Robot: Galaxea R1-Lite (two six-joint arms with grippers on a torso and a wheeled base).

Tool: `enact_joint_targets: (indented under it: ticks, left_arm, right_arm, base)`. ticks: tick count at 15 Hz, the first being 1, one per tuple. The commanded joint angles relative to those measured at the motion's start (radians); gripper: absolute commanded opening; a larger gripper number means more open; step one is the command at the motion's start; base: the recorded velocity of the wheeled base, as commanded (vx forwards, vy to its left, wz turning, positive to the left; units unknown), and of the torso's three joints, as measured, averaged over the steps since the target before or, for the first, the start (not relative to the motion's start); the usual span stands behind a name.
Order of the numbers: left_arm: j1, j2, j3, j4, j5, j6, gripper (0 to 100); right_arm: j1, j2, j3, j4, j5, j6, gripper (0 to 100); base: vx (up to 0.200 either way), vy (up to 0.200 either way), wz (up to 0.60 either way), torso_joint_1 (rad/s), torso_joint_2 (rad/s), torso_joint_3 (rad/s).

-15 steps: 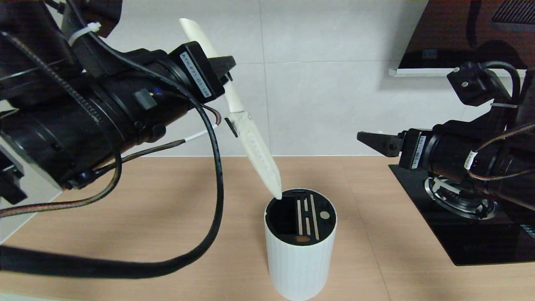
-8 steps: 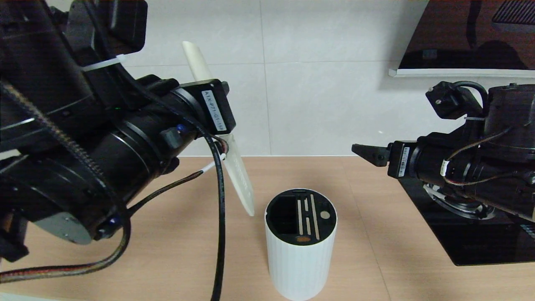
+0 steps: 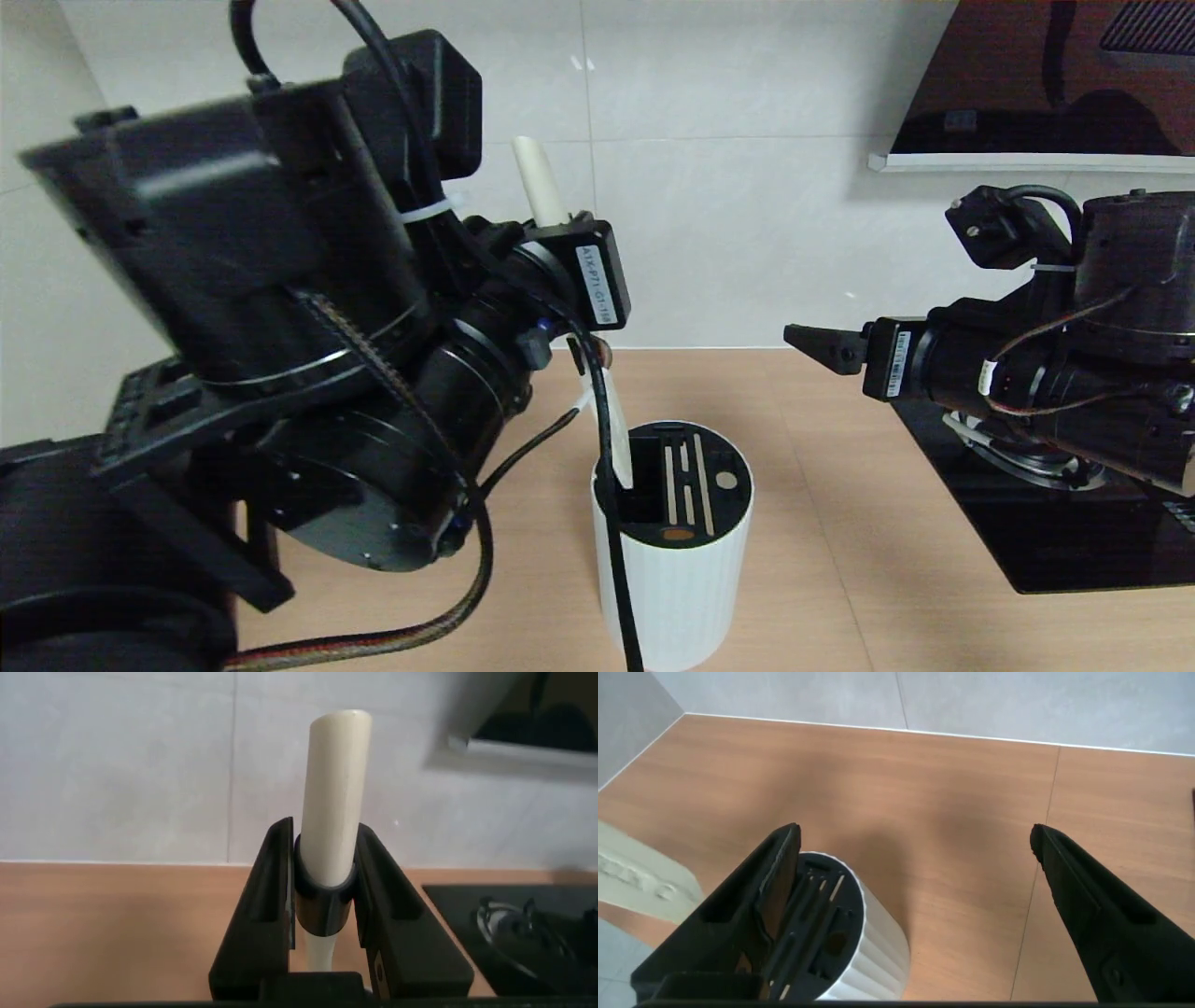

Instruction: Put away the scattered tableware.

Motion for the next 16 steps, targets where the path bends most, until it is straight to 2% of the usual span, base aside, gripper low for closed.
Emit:
enact_joint_targets:
  ticks: [1, 5, 16]
  left_arm:
    - [-0.012, 0.045, -0.002, -0.004, -0.001, -0.008, 0]
    - [-0.015, 0.111, 0.001, -0.078, -0.002, -0.012, 0]
    - [-0.021, 0.207, 0.038, -0.074, -0.004, -0.019, 0]
  right_arm:
    - [0.0, 0.003, 0.001, -0.001, 0.0, 0.0, 100]
    - [0.002, 0.009, 0.001, -0.001, 0.0, 0.0, 100]
    - [0.002, 0.022, 0.001, -0.001, 0.0, 0.0, 100]
  base:
    - [0.0, 0.0, 0.0, 0.0, 0.0, 0.0]
    - [0.0, 0.0, 0.0, 0.0, 0.0, 0.0]
    - [0.0, 0.0, 0.0, 0.0, 0.0, 0.0]
